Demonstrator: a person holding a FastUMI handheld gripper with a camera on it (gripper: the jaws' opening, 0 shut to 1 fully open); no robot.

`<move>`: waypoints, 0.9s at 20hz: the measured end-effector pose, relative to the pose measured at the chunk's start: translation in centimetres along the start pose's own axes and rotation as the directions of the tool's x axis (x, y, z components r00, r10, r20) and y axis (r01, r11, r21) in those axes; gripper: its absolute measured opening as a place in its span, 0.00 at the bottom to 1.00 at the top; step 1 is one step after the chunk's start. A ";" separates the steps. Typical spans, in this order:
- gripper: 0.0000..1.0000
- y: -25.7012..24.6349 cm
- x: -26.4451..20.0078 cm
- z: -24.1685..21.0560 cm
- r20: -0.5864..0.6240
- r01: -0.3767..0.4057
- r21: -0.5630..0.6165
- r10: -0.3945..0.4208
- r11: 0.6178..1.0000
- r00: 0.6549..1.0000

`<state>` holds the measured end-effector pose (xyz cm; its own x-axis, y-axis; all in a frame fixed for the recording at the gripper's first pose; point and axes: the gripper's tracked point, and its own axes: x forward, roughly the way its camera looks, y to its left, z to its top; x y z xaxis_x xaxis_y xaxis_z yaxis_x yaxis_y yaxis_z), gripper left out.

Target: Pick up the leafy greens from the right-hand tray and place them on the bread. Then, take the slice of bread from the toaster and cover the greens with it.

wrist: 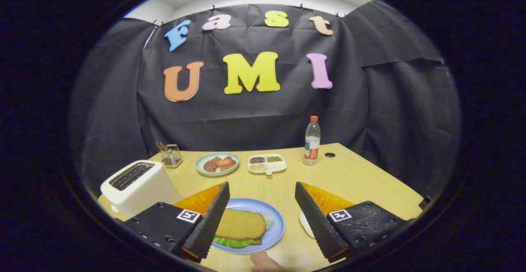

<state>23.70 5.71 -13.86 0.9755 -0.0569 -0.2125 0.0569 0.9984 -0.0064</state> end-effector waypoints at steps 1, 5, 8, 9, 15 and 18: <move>0.97 -1.5 -0.9 0.1 -0.012 0.043 -0.010 -0.043 0.999 0.999; 0.97 -3.4 -4.7 2.3 0.017 0.066 0.007 -0.066 0.998 0.998; 0.97 -4.5 -7.8 3.9 0.044 0.072 0.011 -0.073 0.997 0.996; 0.97 -4.9 -9.0 4.9 0.071 0.084 0.004 -0.084 0.996 0.994; 0.96 -4.3 -16.9 8.2 0.213 0.127 -0.038 -0.116 0.991 0.970; 0.96 -2.6 -18.9 8.0 0.201 0.068 -0.037 -0.059 0.997 0.978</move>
<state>6.78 4.15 -1.97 0.9932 -0.1162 -0.0111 0.1154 0.9917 -0.0574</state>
